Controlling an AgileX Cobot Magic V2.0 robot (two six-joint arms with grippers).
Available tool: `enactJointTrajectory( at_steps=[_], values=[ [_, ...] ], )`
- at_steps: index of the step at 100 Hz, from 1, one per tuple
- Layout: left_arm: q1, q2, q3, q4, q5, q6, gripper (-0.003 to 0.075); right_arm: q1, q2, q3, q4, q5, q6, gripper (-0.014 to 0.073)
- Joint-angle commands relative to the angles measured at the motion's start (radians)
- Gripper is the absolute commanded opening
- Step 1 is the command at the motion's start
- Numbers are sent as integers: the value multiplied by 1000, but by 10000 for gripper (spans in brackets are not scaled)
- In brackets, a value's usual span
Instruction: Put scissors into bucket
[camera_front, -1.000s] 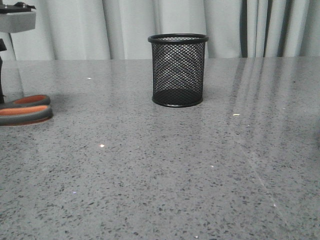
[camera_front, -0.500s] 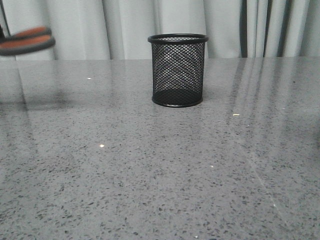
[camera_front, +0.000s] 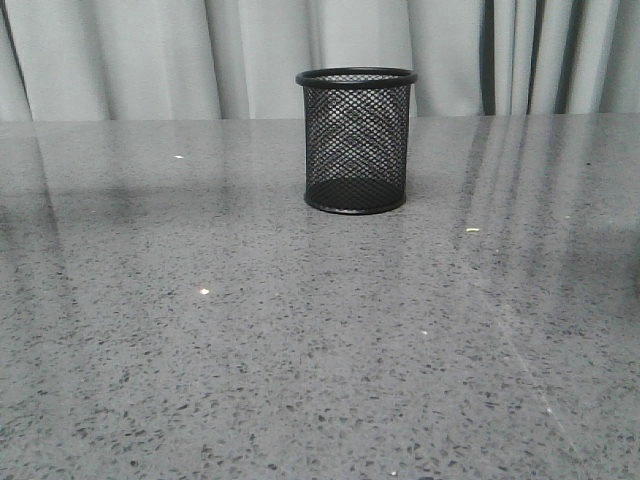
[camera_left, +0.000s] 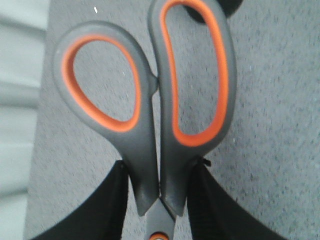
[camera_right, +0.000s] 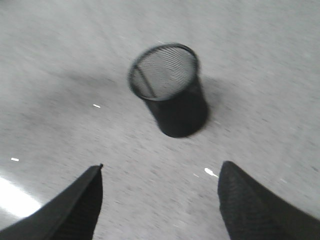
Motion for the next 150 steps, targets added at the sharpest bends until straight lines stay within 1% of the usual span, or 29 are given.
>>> enactJointTrajectory(
  at_steps=[1,13,20,31,38,45,63,81,97,110,119,140,144,150],
  values=[
    [-47,-38,-56,-60,22,-36,43,0,-3,-35,168,-76,-94,446],
    [-125,-38,-84,-60,17,-52,43,0,-3,-35,294,-75,-158,446],
    [-174,-38,-91,-57,10,-56,43,0,-3,-35,337,-71,-160,446],
    [-248,-38,-92,-17,-21,-105,43,0,-3,-35,398,-62,-169,446],
    [-295,-36,-92,18,-39,-128,44,0,-3,-35,442,-45,-201,446],
    [-344,-30,-96,45,-44,-143,44,0,-3,-35,473,-33,-209,446],
    [-437,-10,-100,92,-74,-202,44,0,-3,-35,505,-17,-209,446],
    [-511,3,-103,92,-105,-204,44,0,2,-35,542,-6,-223,446],
    [-544,10,-103,95,-143,-208,44,0,47,-57,576,27,-243,446],
    [-546,10,-103,93,-147,-208,45,0,93,-85,592,43,-254,446],
    [-546,10,-103,95,-149,-208,45,2,129,-110,630,84,-291,446],
    [-546,10,-103,95,-149,-208,45,43,223,-181,636,105,-295,445],
    [-546,10,-103,95,-149,-208,45,50,237,-192,638,112,-295,435],
    [-546,10,-103,95,-149,-208,45,54,255,-202,638,121,-295,374]
  ],
)
